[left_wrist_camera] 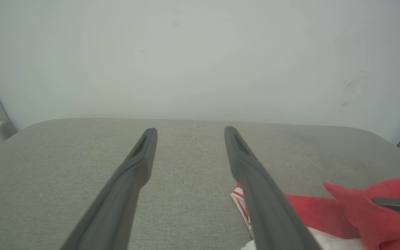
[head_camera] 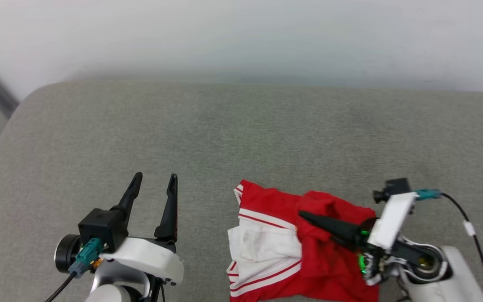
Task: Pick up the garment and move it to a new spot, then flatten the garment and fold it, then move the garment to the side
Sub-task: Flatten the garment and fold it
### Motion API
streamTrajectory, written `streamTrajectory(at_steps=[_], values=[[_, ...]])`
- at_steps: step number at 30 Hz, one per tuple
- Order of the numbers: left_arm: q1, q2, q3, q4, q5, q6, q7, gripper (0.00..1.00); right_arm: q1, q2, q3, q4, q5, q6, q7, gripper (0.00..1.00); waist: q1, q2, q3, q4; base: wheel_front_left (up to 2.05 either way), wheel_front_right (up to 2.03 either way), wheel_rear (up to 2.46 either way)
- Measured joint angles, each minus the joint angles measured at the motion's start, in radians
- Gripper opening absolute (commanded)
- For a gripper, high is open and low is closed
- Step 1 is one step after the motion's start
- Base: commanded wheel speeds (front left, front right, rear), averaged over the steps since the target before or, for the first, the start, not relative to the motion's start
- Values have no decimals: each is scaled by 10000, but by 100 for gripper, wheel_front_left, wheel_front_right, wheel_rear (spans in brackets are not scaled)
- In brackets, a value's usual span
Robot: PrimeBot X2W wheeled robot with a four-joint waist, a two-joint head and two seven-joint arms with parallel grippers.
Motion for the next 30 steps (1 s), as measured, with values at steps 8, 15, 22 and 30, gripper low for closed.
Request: streamTrajectory(at_steps=[8,15,22,30], values=[[-311,-207,-132,119,13,-79,-82,100,-651,10,2247,1085,-123,-2,-2100,35,-1,0,349,637,0,0,0],[-357,-253,-105,288,-19,-77,-234,100,-1099,2,3189,1415,-332,-2,-2920,100,0,0,564,747,0,0,0],[-181,-255,38,412,-199,48,-357,100,-1794,-2054,5722,-382,-4031,0,-5068,100,-1,0,247,207,0,0,0],[274,-100,401,476,-387,286,-543,100,-1277,-3580,4788,-213,-6771,0,-6851,100,-1,0,-222,-406,0,0,0]])
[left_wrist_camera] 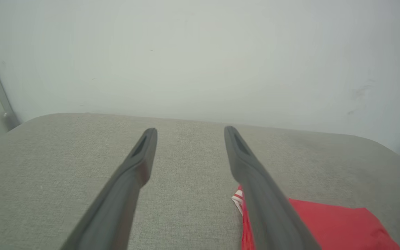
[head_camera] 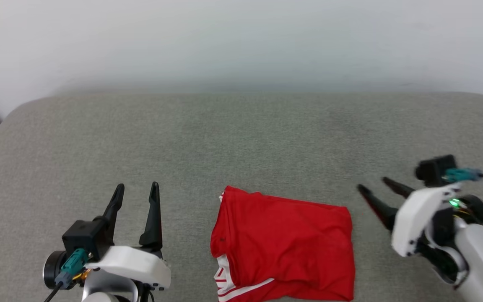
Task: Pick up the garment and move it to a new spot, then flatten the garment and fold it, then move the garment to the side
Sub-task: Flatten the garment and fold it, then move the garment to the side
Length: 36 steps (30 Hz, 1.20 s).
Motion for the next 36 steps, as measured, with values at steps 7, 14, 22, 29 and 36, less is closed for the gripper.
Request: streamTrajectory(at_steps=[7,14,22,29,36], values=[[414,173,215,8,-59,222,-115,100,1373,-69,-3057,-698,-1948,0,-1252,100,0,0,-323,-553,0,0,0],[739,382,282,196,17,389,-203,100,3480,1795,-5041,-3781,-3988,2,-2295,100,-1,0,-529,-844,0,0,0],[1194,487,288,314,52,516,-297,100,4793,2731,-4903,-5179,-4640,2,-1898,100,-1,0,-658,-833,0,0,0],[1207,497,282,339,50,520,-337,100,4801,2736,-4926,-5496,-4755,2,-1659,100,-1,0,-630,-860,0,0,0],[1104,489,274,330,59,518,-374,100,4831,2796,-5231,-5542,-4654,2,-1235,100,-1,0,-640,-769,0,0,0]])
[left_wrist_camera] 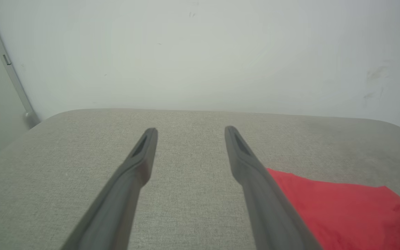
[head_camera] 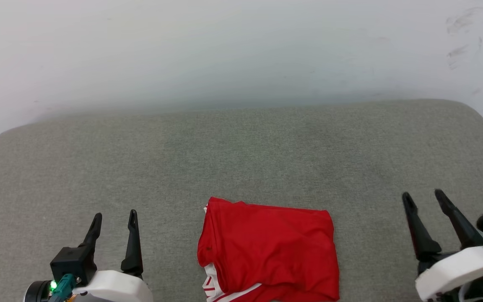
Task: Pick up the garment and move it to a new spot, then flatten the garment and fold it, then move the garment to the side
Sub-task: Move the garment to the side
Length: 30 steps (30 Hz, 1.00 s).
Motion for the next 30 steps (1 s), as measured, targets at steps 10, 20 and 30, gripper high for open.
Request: streamTrajectory(at_steps=[10,20,30], values=[[-371,-111,-56,-142,119,-42,-148,100,-353,-779,-1804,2943,2652,-2,2882,100,0,0,124,445,0,0,0],[-979,-247,-291,-433,330,-165,-205,100,-1439,-401,-1078,5143,5329,-2,6090,100,0,0,692,1098,0,0,0],[-1658,-339,-625,-380,502,-414,-140,100,-2981,84,-221,6635,7175,12,6372,85,1,0,1669,1678,0,0,0]])
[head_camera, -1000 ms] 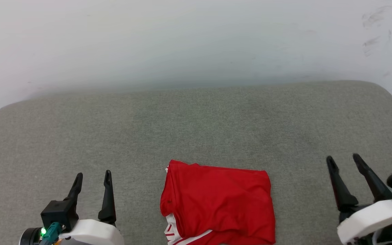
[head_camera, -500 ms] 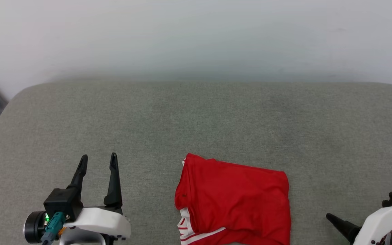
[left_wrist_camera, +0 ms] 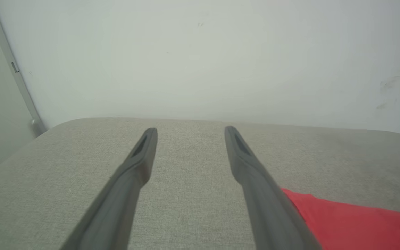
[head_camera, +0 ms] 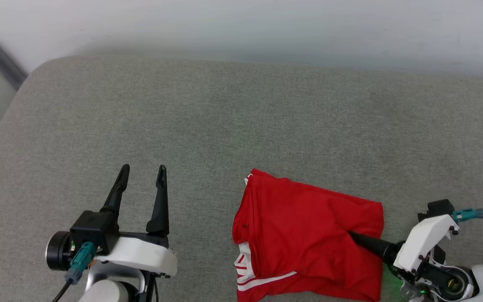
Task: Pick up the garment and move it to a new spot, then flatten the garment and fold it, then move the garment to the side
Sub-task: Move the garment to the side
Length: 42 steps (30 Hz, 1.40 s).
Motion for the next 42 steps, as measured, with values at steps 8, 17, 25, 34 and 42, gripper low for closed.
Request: streamTrajectory(at_steps=[8,17,25,34,42], values=[[-22,52,-75,207,-6,-84,0,100,-209,-370,1057,238,117,-10,-589,0,0,0,-194,21,0,0,0],[418,408,-81,94,-27,-77,165,100,-479,-1641,2316,230,-2180,-10,-1910,0,0,0,-734,-861,0,0,0],[426,355,-255,-171,-8,-77,159,100,-967,-2002,2412,566,-3386,-12,-1996,0,0,0,-698,-2456,0,0,0],[-554,355,-527,-418,399,-211,418,100,-2213,-1979,2211,1233,-3526,-12,-2713,0,0,0,173,-4453,0,0,0],[-2106,439,-894,-604,1030,-564,911,100,-4126,-2769,1574,2445,-3927,-10,-4288,0,1,0,2008,-5052,0,0,0]])
